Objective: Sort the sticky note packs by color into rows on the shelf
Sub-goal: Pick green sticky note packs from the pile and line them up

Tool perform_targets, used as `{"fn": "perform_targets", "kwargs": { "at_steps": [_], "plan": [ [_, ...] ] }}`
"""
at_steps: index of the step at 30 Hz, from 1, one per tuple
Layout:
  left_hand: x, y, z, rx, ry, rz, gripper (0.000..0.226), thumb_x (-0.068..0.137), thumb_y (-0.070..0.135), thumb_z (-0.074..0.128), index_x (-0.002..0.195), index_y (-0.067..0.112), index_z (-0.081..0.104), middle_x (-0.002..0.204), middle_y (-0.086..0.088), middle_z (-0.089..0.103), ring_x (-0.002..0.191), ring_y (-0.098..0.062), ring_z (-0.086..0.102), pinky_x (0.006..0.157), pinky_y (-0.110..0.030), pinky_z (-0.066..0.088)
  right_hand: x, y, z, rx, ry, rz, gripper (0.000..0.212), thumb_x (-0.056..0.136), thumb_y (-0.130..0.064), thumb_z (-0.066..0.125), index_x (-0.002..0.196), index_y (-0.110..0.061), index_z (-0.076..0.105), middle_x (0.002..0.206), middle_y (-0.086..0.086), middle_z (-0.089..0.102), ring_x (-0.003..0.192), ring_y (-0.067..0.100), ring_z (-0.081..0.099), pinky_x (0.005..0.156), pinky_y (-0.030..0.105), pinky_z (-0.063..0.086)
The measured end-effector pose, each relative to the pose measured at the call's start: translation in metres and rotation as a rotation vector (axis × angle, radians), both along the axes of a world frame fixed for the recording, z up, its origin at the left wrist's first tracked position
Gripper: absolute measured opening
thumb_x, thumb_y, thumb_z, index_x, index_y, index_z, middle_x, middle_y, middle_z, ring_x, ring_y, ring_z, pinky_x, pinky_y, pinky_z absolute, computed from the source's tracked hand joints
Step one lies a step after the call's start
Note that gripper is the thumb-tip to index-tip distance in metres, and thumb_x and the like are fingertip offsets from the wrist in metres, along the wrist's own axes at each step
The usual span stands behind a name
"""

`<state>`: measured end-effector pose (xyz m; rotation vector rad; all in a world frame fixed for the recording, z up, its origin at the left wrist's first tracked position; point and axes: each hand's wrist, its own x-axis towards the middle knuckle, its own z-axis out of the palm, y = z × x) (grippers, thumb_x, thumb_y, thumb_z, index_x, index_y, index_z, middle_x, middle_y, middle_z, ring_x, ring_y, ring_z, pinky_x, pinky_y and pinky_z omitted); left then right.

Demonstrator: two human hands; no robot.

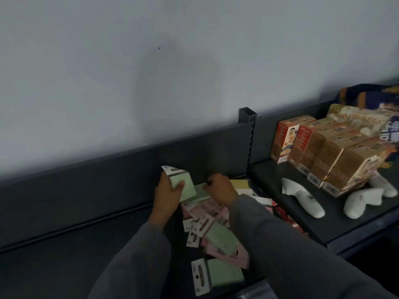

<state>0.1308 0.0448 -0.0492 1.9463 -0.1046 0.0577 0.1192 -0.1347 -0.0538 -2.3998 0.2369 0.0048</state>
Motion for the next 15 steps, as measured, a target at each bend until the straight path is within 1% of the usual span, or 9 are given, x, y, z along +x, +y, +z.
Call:
{"fn": "perform_targets", "kwargs": {
  "at_steps": [2,4,5,6,8,10,11,13,15],
  "plan": [
    [0.002,0.012,-0.008,-0.069,0.027,-0.005,0.046,0.094,0.005,0.068,0.134,0.017,0.051,0.118,-0.002,0.066,0.108,-0.022,0.066,0.083,-0.034,0.056,0.006,0.016,-0.008,-0.098,0.108,0.001,0.033,0.093,-0.036,0.061,0.102,-0.004,0.064,0.106,0.023,0.065,0.103,0.038,0.059,0.079,0.036,0.042],
    [0.0,0.022,-0.018,-0.108,0.028,-0.012,0.052,0.093,0.002,0.068,0.135,0.025,0.048,0.125,-0.007,0.066,0.111,-0.024,0.066,0.087,-0.043,0.06,0.011,0.025,-0.018,-0.19,0.154,-0.021,0.046,0.092,-0.044,0.061,0.117,-0.007,0.059,0.125,0.02,0.06,0.118,0.04,0.05,0.092,0.04,0.042],
    [-0.001,0.027,-0.022,-0.133,0.023,-0.024,0.059,0.093,0.0,0.067,0.14,0.028,0.044,0.127,-0.007,0.064,0.112,-0.021,0.066,0.087,-0.043,0.061,0.013,0.028,-0.021,-0.222,0.151,-0.028,0.05,0.091,-0.045,0.063,0.123,-0.009,0.056,0.13,0.019,0.056,0.121,0.041,0.047,0.096,0.042,0.042],
    [-0.003,0.031,-0.024,-0.144,0.02,-0.04,0.069,0.094,-0.002,0.065,0.147,0.031,0.037,0.129,-0.005,0.063,0.112,-0.015,0.067,0.085,-0.038,0.061,0.016,0.03,-0.023,-0.236,0.141,-0.034,0.055,0.088,-0.045,0.066,0.128,-0.01,0.052,0.135,0.019,0.051,0.124,0.041,0.044,0.099,0.044,0.042],
    [-0.008,0.036,-0.025,-0.154,0.005,-0.069,0.089,0.094,-0.005,0.064,0.156,0.04,0.021,0.129,0.006,0.061,0.108,-0.003,0.067,0.083,-0.028,0.06,0.02,0.031,-0.029,-0.198,0.117,-0.062,0.065,0.083,-0.041,0.073,0.135,-0.013,0.046,0.139,0.02,0.045,0.127,0.042,0.041,0.103,0.045,0.041],
    [-0.014,0.04,-0.024,-0.153,-0.029,-0.068,0.096,0.094,-0.006,0.062,0.156,0.049,0.013,0.129,0.01,0.061,0.109,-0.005,0.068,0.086,-0.028,0.059,0.022,0.031,-0.03,-0.078,0.062,-0.101,0.067,0.078,-0.031,0.079,0.134,-0.013,0.046,0.135,0.019,0.049,0.125,0.041,0.046,0.1,0.043,0.044],
    [-0.018,0.041,-0.021,-0.139,-0.055,-0.065,0.094,0.095,-0.005,0.061,0.155,0.051,0.017,0.129,0.007,0.062,0.11,-0.008,0.067,0.088,-0.03,0.058,0.022,0.03,-0.03,0.015,0.021,-0.111,0.066,0.076,-0.023,0.08,0.132,-0.013,0.047,0.132,0.018,0.052,0.122,0.038,0.05,0.097,0.04,0.047],
    [-0.021,0.042,-0.017,-0.047,-0.124,-0.038,0.072,0.097,-0.001,0.059,0.149,0.045,0.04,0.127,-0.001,0.061,0.112,-0.017,0.066,0.09,-0.031,0.057,0.019,0.03,-0.023,0.271,-0.074,-0.119,0.06,0.077,-0.007,0.078,0.129,-0.012,0.05,0.126,0.013,0.057,0.115,0.03,0.057,0.089,0.034,0.05],
    [-0.025,0.042,-0.016,0.115,-0.2,0.029,0.049,0.099,0.002,0.056,0.137,0.032,0.057,0.128,-0.008,0.059,0.114,-0.024,0.063,0.093,-0.029,0.052,0.011,0.031,-0.008,0.539,-0.11,-0.117,0.056,0.08,0.003,0.075,0.129,-0.013,0.053,0.124,0.009,0.058,0.108,0.024,0.061,0.078,0.031,0.054]
  ]
}}
